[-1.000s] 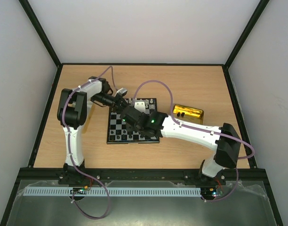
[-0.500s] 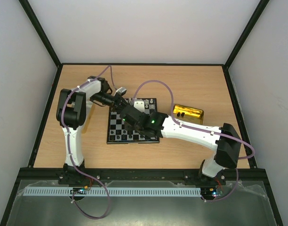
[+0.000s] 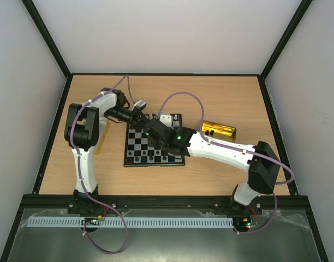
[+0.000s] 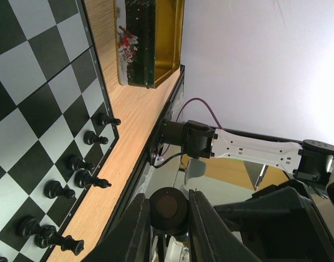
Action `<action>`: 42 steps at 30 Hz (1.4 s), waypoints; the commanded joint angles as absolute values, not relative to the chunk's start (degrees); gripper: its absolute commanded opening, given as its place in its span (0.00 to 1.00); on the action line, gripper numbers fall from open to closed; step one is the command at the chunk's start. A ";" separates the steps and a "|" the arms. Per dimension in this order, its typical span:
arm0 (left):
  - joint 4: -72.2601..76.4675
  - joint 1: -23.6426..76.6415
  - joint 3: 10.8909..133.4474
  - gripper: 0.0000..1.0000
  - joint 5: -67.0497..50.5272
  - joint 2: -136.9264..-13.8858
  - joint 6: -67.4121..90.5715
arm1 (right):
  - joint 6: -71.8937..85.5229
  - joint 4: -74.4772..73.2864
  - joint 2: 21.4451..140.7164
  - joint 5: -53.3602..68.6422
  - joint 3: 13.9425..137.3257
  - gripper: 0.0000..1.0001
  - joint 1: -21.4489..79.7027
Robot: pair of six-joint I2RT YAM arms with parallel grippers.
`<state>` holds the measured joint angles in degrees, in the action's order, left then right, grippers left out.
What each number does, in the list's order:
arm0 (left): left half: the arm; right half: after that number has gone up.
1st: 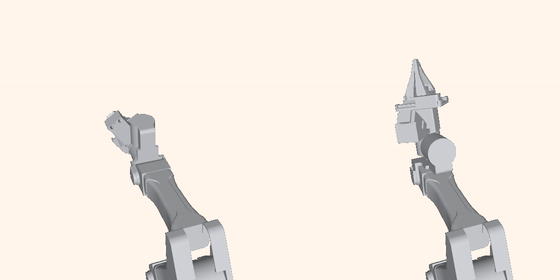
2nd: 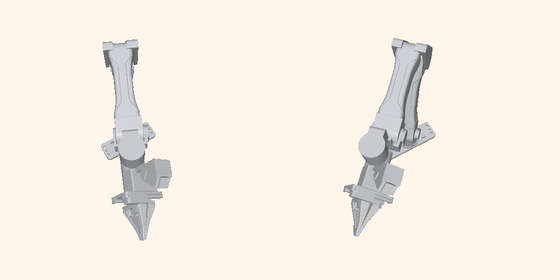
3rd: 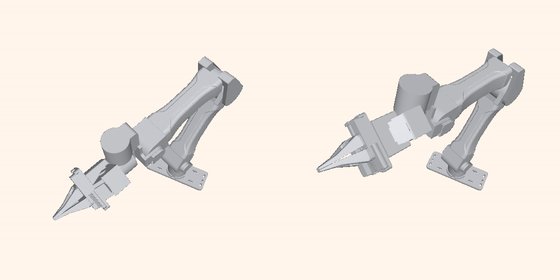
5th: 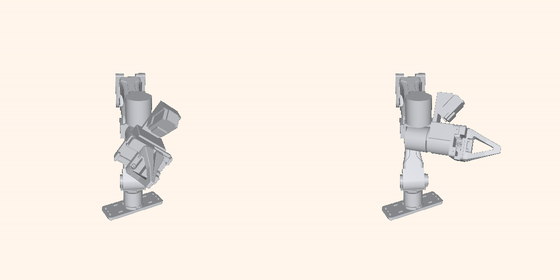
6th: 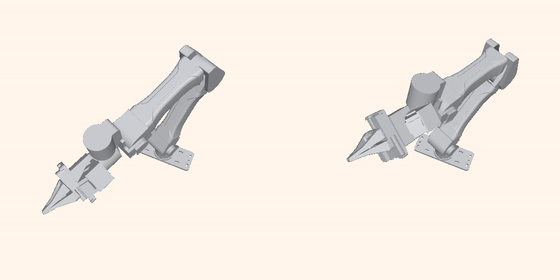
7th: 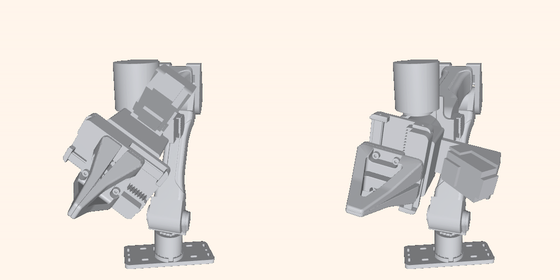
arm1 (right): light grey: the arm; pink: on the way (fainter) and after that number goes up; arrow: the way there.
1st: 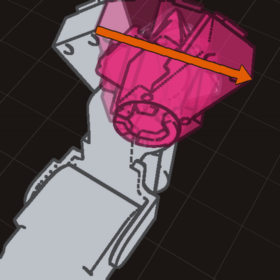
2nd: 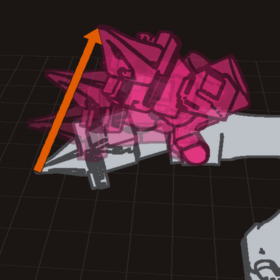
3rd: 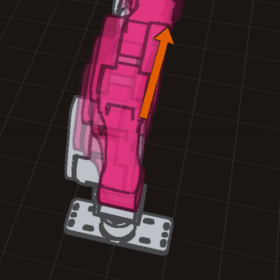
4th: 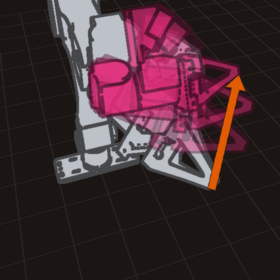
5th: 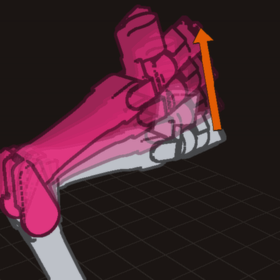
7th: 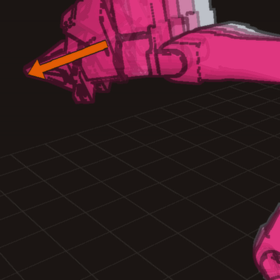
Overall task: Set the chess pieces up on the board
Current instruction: Adjust the chess piece.
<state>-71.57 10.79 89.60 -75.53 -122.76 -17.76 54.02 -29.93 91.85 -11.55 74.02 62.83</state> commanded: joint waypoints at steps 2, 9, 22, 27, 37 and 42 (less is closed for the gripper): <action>-72.25 10.37 89.03 0.02 -77.27 -120.05 -18.29 | 53.00 -27.86 93.65 -10.74 74.05 0.31 61.34; -72.33 10.08 89.12 0.02 -77.36 -120.28 -18.37 | 52.23 -26.97 95.48 -9.51 75.61 0.31 60.51; -72.42 9.54 89.10 0.02 -77.53 -121.01 -18.54 | 50.76 -26.62 97.04 -8.41 77.53 0.29 58.98; -72.42 9.58 89.21 0.02 -77.59 -121.33 -18.54 | 50.31 -26.09 98.37 -7.33 78.77 0.28 58.54; -72.68 9.29 89.21 0.02 -77.61 -121.63 -18.80 | 49.92 -26.00 100.40 -6.70 80.58 0.13 57.98; -72.88 9.18 89.16 0.02 -77.61 -121.57 -19.11 | 50.10 -26.16 100.51 -6.94 80.83 0.08 57.72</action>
<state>-71.64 9.56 89.60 -76.42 -122.13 -17.82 50.17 -26.61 100.12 -6.04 78.83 58.08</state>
